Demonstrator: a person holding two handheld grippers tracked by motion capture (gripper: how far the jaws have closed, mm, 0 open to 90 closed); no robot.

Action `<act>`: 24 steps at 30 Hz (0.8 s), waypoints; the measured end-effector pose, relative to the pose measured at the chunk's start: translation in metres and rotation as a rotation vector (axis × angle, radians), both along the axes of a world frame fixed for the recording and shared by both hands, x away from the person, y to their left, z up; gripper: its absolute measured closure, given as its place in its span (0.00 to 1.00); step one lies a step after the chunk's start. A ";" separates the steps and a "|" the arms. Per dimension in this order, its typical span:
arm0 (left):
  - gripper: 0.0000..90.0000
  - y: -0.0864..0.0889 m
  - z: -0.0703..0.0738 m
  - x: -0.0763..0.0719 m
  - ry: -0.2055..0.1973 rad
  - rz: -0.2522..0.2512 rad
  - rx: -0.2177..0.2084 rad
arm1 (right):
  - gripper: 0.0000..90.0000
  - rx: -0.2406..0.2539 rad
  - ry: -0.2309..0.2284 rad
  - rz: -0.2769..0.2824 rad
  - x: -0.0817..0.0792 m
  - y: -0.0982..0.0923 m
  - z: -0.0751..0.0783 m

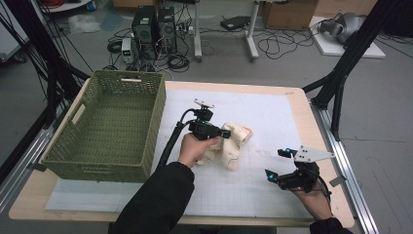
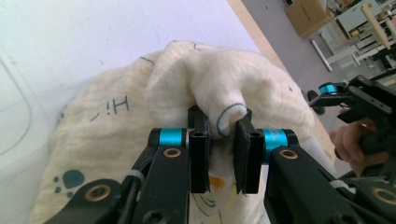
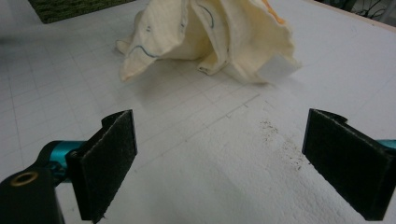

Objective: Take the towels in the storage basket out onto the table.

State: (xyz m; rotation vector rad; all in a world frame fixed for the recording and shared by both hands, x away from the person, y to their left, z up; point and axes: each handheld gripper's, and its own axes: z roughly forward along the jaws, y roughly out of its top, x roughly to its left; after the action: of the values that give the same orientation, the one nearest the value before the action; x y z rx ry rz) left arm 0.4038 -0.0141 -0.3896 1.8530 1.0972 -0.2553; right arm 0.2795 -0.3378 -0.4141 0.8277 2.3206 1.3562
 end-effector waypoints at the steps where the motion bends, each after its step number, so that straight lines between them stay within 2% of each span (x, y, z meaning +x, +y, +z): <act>1: 0.87 -0.001 -0.001 0.000 -0.002 -0.002 0.001 | 0.10 0.001 0.002 0.000 0.000 0.000 0.000; 9: 0.87 -0.005 -0.006 0.002 -0.007 0.015 -0.009 | 0.10 0.008 0.002 -0.003 0.001 0.000 0.000; 14: 0.82 -0.007 -0.010 0.004 -0.011 0.010 0.012 | 0.10 0.008 0.005 0.000 0.003 0.002 0.000; 16: 0.76 -0.011 -0.016 0.006 -0.026 0.011 0.037 | 0.10 0.006 0.006 -0.001 0.004 0.003 -0.001; 17: 0.71 -0.011 -0.016 0.006 -0.026 0.011 0.037 | 0.10 0.006 0.006 -0.001 0.004 0.003 -0.001; 18: 0.66 -0.013 -0.018 0.007 -0.047 0.012 0.050 | 0.10 0.002 0.009 0.003 0.006 0.006 -0.002; 21: 0.52 -0.013 -0.019 0.006 -0.069 0.016 0.058 | 0.10 -0.002 0.010 0.004 0.007 0.009 -0.003; 24: 0.48 -0.007 -0.014 0.006 -0.099 0.027 0.035 | 0.10 0.002 0.009 0.001 0.008 0.012 -0.002</act>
State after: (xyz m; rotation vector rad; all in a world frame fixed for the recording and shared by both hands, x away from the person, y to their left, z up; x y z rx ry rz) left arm 0.4102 -0.0215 -0.4032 1.8603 1.0636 -0.1279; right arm 0.2874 -0.3258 -0.4163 0.8352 2.3277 1.3576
